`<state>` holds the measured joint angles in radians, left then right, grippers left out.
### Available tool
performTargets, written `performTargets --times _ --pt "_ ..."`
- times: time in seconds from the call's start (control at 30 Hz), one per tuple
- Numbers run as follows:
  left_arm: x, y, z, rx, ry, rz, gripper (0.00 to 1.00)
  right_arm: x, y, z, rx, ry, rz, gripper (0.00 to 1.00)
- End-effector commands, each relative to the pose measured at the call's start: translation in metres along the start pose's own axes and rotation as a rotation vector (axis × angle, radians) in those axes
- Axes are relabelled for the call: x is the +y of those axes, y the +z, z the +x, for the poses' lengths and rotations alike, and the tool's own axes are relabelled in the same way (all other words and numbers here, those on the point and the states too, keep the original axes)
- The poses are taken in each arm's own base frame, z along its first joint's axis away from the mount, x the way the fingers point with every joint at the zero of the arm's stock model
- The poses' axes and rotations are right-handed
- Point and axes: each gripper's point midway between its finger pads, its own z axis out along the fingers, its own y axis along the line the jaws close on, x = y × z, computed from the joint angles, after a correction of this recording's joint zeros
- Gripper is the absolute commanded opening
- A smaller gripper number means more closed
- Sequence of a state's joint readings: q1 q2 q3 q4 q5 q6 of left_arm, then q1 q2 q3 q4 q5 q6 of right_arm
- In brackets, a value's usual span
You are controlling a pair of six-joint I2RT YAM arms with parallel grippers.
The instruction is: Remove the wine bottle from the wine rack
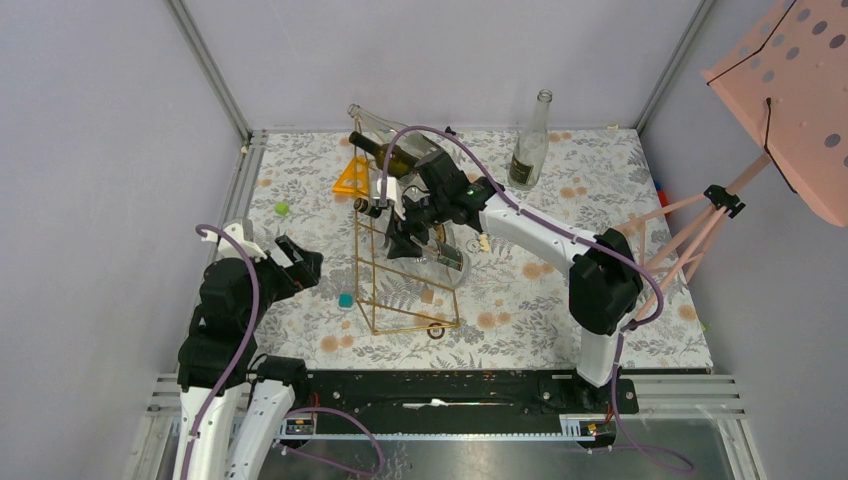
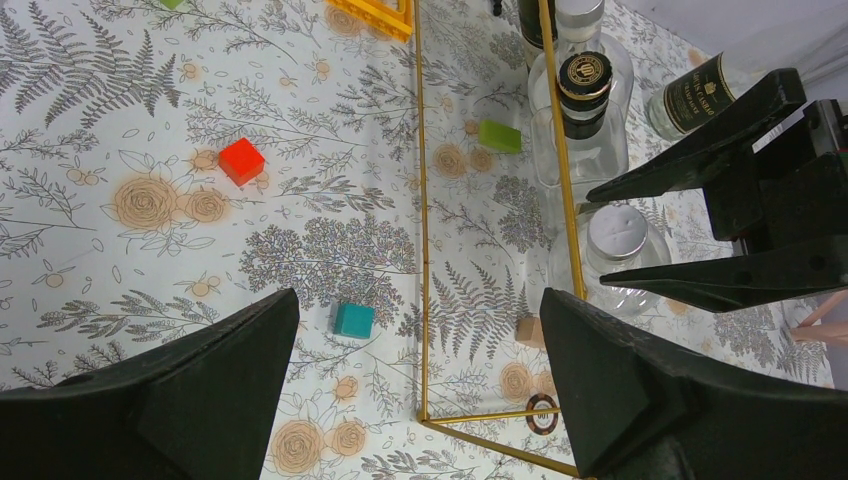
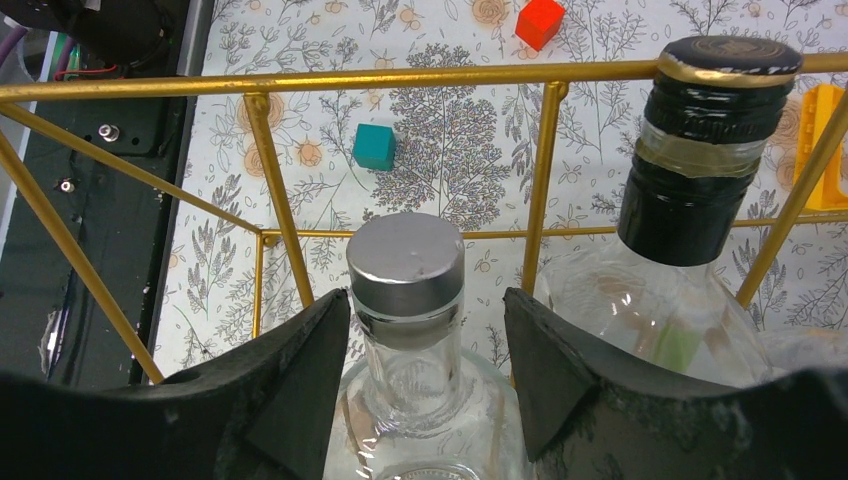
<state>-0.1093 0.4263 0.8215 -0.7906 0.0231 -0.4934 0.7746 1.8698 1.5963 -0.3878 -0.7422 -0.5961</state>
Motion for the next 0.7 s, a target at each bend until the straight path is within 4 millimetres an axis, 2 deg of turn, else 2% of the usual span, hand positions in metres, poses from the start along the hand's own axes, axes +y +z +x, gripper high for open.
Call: performTargets --times 0.0,0.4,0.53,0.67 --pt "-0.005 0.001 -0.012 -0.054 0.013 0.025 0.99 0.001 0.008 0.004 0.007 -0.012 0.005 0.64" --pt "-0.005 0.001 -0.012 -0.055 0.013 0.026 0.99 0.001 0.012 0.011 0.033 -0.009 0.000 0.53" --pt "-0.005 0.001 -0.012 -0.056 0.012 0.025 0.99 0.004 0.009 0.008 0.029 -0.023 -0.005 0.41" --pt "-0.005 0.001 -0.012 -0.053 0.012 0.025 0.99 0.008 0.002 -0.001 0.009 -0.041 -0.007 0.19"
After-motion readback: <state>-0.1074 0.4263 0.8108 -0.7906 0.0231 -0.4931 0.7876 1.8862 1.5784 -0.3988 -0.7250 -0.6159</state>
